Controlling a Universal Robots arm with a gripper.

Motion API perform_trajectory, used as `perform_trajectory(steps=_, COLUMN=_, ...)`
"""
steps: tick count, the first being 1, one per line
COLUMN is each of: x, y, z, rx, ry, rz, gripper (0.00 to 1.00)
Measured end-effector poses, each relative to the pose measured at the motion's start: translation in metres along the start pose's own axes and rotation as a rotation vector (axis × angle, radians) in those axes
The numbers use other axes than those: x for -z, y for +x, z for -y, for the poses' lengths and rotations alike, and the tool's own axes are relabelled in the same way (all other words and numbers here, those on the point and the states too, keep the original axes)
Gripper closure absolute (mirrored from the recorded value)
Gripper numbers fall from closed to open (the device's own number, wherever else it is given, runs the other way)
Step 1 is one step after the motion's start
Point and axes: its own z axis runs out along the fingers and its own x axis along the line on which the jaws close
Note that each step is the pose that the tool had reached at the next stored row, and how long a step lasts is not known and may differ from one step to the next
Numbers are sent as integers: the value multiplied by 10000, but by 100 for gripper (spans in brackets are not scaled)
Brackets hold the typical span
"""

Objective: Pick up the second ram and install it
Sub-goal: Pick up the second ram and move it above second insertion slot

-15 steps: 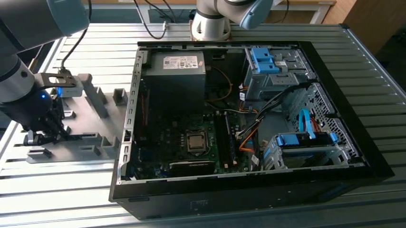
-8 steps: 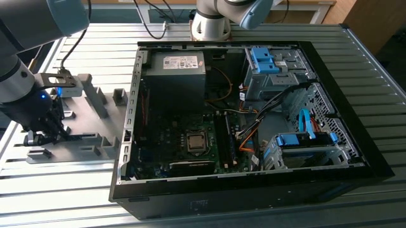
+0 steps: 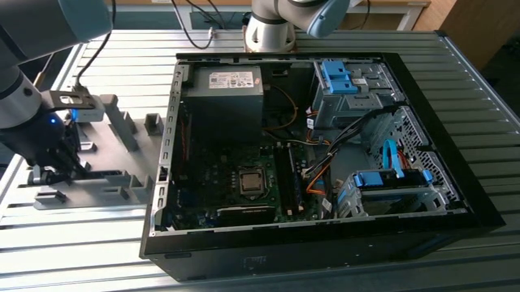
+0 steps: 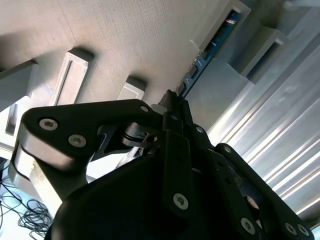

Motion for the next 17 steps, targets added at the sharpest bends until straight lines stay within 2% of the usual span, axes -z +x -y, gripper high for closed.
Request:
perform_trajectory(steps=4, x=50, y=-1, z=0, rx=0, ry=1, rz=1, gripper=86)
perform_trajectory(steps=17, x=81, y=-1, z=-1, rx=0, ry=1, rz=0, gripper=86)
